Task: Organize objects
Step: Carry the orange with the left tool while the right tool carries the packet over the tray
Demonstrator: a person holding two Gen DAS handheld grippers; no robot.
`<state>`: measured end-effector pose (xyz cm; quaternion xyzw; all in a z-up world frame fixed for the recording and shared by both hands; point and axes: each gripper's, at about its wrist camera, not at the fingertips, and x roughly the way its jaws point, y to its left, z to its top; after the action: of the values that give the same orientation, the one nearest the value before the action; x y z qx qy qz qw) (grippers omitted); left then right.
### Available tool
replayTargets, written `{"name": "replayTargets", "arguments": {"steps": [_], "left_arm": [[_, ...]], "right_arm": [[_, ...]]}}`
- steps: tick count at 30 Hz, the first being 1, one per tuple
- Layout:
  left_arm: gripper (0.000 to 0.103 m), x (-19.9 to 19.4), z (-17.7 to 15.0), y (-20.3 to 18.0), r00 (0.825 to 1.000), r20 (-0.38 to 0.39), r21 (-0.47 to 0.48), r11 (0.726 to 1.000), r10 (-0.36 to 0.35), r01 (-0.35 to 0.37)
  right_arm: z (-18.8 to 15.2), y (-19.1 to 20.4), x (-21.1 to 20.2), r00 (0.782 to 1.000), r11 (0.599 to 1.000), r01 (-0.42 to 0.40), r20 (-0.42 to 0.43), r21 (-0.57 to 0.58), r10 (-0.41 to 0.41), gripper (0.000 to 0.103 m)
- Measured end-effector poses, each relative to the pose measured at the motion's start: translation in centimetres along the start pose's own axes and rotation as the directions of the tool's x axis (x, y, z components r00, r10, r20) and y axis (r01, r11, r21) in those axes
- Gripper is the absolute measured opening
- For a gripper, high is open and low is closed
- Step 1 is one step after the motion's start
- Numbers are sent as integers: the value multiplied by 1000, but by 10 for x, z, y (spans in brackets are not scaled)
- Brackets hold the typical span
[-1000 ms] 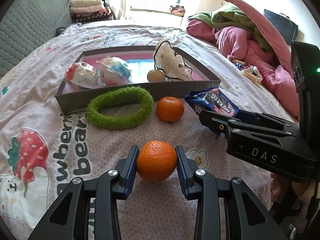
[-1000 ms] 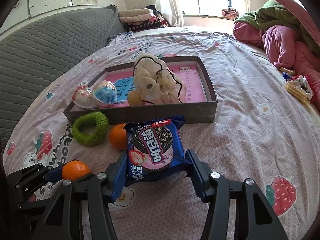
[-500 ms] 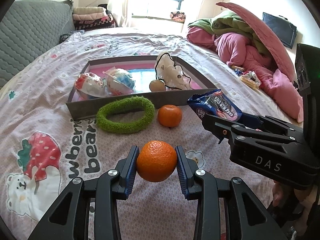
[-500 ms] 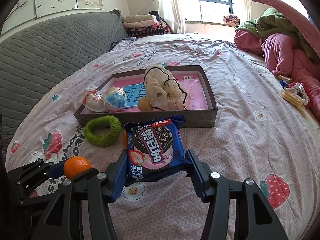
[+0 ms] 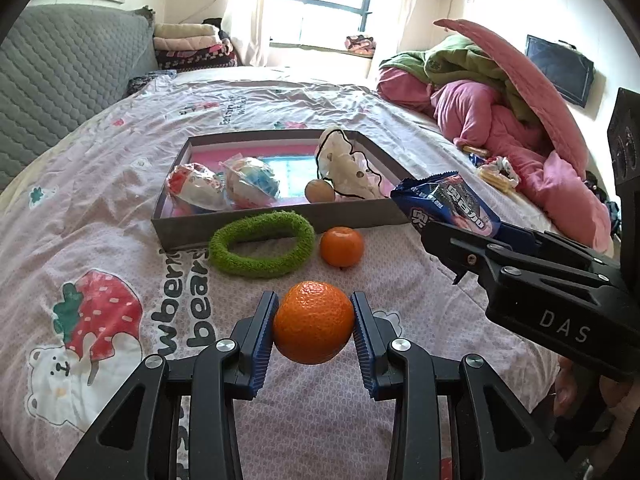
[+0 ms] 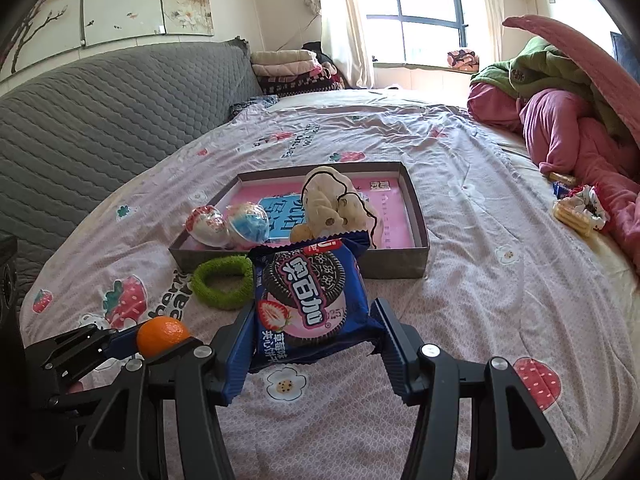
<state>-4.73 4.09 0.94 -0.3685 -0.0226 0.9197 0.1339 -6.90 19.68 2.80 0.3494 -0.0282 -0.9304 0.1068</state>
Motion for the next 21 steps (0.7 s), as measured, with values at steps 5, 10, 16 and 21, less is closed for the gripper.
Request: {"name": "replayTargets", "arguments": {"steps": [5,10,16,21], "left_arm": [[37,-4,1,-1,1000,18,7,1000,13,-14],[37,-6,0,0,999,37,17,999,33,-34],[37,0,0,6,999,30,0,1000,31,-31],[37,3,2,10,999,31,-12,999,31,-31]], "right_arm": [[0,1,-2,1000,1000,-1,4,1,1,56],[-2,1,-3,1000,1000,-4,9,0,4,56],[-1,0,0,1000,1000,-2,8,7,2,56],[-1,-2,5,1000,1000,-3,4,16,3,56]]}}
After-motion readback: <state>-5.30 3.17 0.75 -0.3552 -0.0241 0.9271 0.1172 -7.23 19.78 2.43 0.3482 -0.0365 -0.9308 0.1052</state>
